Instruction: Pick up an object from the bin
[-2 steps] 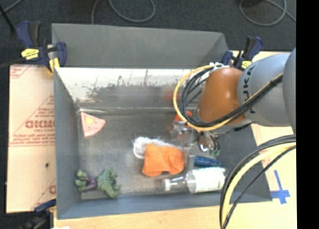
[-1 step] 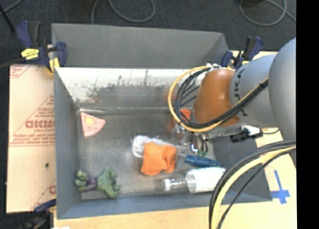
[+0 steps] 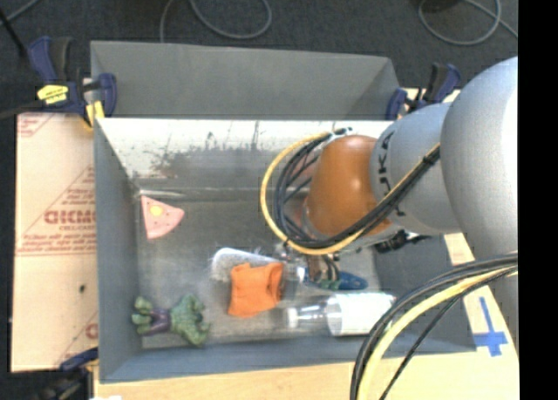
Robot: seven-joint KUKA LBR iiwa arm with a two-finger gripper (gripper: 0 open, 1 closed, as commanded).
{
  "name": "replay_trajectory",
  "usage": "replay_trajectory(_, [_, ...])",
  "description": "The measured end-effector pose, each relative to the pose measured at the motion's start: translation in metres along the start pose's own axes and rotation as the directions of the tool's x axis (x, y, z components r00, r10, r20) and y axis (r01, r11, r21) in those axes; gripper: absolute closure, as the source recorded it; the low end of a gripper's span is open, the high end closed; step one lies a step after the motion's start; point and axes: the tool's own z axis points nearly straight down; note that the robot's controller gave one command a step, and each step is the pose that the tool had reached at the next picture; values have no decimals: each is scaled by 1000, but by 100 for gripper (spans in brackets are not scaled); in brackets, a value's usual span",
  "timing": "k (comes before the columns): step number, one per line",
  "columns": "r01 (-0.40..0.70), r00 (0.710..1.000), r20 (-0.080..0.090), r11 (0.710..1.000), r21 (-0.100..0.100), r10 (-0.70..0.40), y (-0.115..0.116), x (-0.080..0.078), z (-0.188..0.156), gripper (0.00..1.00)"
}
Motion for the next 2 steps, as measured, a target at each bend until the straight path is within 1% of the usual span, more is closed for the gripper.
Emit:
replay_trajectory(1, [1, 1000, 0, 1000, 0, -1, 0, 0, 0, 100])
replay_trajectory(2, [9, 1000, 0, 1000, 0, -9, 18, 2, -140, 100])
